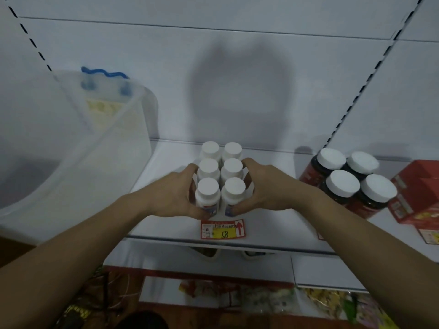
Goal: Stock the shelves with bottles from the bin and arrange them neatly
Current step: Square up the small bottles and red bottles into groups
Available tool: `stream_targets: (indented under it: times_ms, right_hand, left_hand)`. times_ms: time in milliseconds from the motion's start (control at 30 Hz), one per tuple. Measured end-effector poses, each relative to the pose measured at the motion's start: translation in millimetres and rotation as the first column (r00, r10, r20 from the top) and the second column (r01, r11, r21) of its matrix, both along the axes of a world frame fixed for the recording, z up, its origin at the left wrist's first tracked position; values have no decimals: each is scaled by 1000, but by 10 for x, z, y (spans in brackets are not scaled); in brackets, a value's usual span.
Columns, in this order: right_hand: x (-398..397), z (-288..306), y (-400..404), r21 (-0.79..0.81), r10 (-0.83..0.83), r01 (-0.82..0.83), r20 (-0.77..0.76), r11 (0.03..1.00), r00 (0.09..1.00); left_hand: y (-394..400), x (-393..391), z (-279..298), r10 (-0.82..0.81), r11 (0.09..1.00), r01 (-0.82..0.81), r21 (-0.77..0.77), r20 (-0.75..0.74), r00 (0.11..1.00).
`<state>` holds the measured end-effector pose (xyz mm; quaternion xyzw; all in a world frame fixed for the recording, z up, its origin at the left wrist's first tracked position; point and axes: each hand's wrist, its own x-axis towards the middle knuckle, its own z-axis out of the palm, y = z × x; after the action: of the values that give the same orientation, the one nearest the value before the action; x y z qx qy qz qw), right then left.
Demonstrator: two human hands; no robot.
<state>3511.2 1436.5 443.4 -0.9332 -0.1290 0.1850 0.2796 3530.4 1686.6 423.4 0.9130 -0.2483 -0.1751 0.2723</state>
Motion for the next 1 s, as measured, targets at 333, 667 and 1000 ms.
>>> stream_targets:
  times_ms: [333,667,1000]
  right_hand:
    - [-86,-6,-12,-46,-33,33,0,998,999]
    - [-105,245,-158,-215,-72,61,-46,975,996]
    - [618,525,94,-157,6,23,186,987,983]
  left_hand:
    - [-3,-10,-6,-7,1000,7,25,3,1000]
    - [152,45,348,-63,910,80,406,-55,997]
    - [-249,532,460,354,934,-345,-96,100,930]
